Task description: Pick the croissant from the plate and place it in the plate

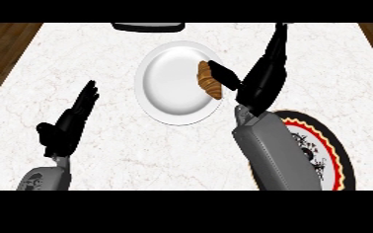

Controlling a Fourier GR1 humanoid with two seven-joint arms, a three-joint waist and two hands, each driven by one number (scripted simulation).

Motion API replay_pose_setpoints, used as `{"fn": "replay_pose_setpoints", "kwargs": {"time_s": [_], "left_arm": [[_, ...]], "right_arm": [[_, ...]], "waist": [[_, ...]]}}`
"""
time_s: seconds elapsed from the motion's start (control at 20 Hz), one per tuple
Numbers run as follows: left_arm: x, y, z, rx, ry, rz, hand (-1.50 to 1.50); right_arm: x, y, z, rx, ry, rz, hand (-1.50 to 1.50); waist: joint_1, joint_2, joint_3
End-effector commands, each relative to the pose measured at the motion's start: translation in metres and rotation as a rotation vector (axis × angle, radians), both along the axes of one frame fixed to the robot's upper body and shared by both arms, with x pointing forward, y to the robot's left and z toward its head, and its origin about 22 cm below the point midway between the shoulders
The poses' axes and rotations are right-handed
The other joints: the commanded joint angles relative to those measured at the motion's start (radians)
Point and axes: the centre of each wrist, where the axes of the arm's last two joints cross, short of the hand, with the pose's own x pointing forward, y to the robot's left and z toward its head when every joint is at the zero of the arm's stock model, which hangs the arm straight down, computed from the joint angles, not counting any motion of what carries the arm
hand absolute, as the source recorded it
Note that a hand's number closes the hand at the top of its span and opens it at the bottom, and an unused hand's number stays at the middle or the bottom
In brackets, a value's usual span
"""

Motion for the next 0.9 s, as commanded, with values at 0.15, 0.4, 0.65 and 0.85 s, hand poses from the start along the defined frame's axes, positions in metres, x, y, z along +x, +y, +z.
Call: {"fn": "replay_pose_setpoints", "kwargs": {"time_s": [0.15, 0.4, 0.65, 0.85], "left_arm": [[-0.016, -0.004, 0.001, 0.003, 0.014, 0.042, 0.0], [0.0, 0.004, -0.001, 0.004, 0.011, 0.065, 0.0], [-0.02, 0.035, 0.002, 0.003, 0.015, 0.057, 0.0], [-0.011, 0.011, -0.012, 0.011, 0.006, 0.063, 0.0]], "right_arm": [[-0.062, -0.001, -0.052, 0.255, -0.073, -0.023, -1.5], [-0.117, -0.019, -0.053, 0.208, -0.082, 0.04, -1.5], [-0.148, -0.023, -0.082, 0.183, -0.02, 0.054, -1.5], [-0.157, -0.023, -0.112, 0.169, -0.018, 0.047, -1.5]], "waist": [[-0.043, -0.01, 0.0], [-0.062, -0.006, -0.002], [-0.051, -0.005, -0.002], [-0.051, -0.004, -0.002]]}}
